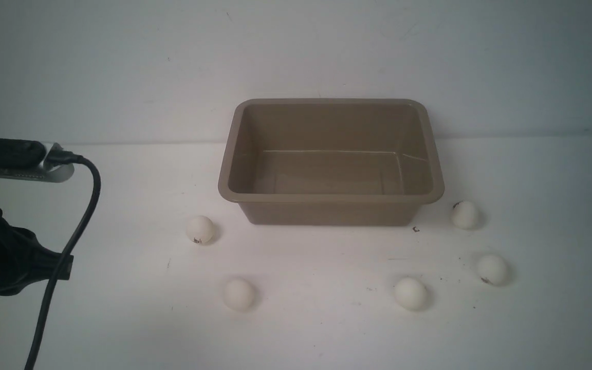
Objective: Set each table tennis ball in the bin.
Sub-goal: Use the right arm to clamp the table tennis ball closest to it
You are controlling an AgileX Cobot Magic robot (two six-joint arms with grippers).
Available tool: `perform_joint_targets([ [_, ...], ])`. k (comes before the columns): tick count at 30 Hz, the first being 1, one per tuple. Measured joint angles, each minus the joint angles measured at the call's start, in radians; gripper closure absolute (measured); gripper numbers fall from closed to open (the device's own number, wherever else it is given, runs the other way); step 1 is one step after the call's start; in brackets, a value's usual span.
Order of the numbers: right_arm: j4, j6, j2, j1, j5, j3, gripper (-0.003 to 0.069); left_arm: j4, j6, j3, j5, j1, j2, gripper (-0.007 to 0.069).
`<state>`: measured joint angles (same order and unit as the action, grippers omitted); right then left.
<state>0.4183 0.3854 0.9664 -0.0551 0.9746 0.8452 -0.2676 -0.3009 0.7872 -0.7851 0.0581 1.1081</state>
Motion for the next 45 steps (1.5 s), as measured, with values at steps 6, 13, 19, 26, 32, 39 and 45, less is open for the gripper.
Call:
perform_joint_targets([
  [6, 0.016, 0.000, 0.070, 0.000, -0.037, 0.000, 0.0663, -0.043, -0.004, 0.005, 0.011, 0.000, 0.036, 0.0629],
  [13, 0.079, 0.014, 0.253, 0.000, -0.086, 0.003, 0.0573, -0.263, -0.159, 0.005, 0.014, 0.000, 0.049, 0.0629],
  [19, 0.057, 0.063, 0.420, 0.000, -0.166, 0.005, 0.0496, -0.428, -0.304, 0.005, 0.010, 0.000, 0.049, 0.0629],
  [26, 0.014, 0.077, 0.583, 0.049, -0.193, 0.097, 0.0435, -0.458, -0.358, 0.005, -0.041, 0.000, 0.049, 0.0629],
  [32, -0.116, -0.004, 0.696, 0.194, -0.185, 0.264, 0.0407, -0.456, -0.360, 0.005, -0.054, 0.000, 0.049, 0.0629],
  [39, -0.379, -0.211, 0.835, 0.274, -0.091, 0.384, 0.0314, -0.452, -0.360, 0.005, -0.056, 0.000, 0.049, 0.0629],
  [45, -0.403, -0.256, 0.867, 0.274, -0.086, 0.384, 0.0228, -0.447, -0.363, 0.005, -0.056, 0.000, 0.049, 0.0629],
])
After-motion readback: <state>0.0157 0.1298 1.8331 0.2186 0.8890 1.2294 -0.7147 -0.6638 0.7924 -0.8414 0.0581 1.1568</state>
